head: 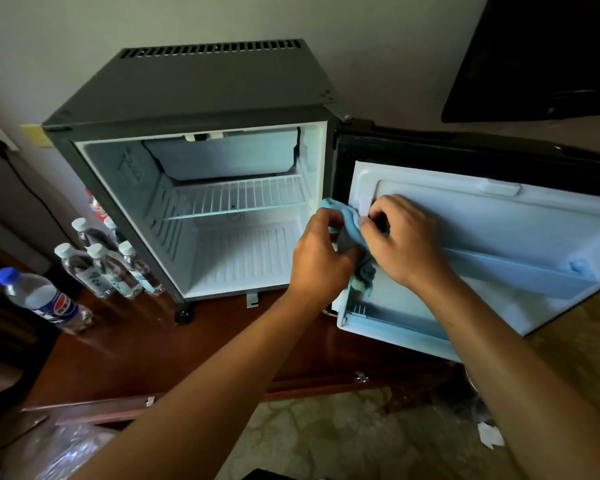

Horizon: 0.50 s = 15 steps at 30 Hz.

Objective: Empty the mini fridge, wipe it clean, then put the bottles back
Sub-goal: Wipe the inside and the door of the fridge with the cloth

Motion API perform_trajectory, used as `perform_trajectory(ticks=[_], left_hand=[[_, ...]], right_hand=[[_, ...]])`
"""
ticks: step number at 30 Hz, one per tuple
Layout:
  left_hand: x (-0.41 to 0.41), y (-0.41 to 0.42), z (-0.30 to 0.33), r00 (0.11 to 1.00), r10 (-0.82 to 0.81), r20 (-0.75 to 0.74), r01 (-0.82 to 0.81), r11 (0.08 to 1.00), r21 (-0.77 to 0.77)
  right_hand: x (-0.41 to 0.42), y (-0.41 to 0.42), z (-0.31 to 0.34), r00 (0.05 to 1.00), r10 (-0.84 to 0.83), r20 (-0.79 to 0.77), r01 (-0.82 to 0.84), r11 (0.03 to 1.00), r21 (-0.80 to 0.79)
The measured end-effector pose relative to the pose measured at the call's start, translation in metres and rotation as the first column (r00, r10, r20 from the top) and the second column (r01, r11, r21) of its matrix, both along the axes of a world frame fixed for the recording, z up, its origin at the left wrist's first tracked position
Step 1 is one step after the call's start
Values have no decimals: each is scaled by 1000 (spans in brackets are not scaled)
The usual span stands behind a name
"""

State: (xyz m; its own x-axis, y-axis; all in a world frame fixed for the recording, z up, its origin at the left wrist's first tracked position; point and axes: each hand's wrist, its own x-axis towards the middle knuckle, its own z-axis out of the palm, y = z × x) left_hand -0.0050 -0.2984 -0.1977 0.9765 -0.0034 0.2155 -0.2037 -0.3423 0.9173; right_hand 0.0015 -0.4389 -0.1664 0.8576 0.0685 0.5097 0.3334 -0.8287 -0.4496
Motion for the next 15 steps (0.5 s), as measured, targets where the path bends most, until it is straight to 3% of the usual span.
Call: perform_trajectory(ticks=[15], left_hand=[[-1, -4, -45, 993, -7, -116, 9, 1000, 17]], right_hand=[[-4, 2, -2, 1000, -13, 7, 13, 996, -85]])
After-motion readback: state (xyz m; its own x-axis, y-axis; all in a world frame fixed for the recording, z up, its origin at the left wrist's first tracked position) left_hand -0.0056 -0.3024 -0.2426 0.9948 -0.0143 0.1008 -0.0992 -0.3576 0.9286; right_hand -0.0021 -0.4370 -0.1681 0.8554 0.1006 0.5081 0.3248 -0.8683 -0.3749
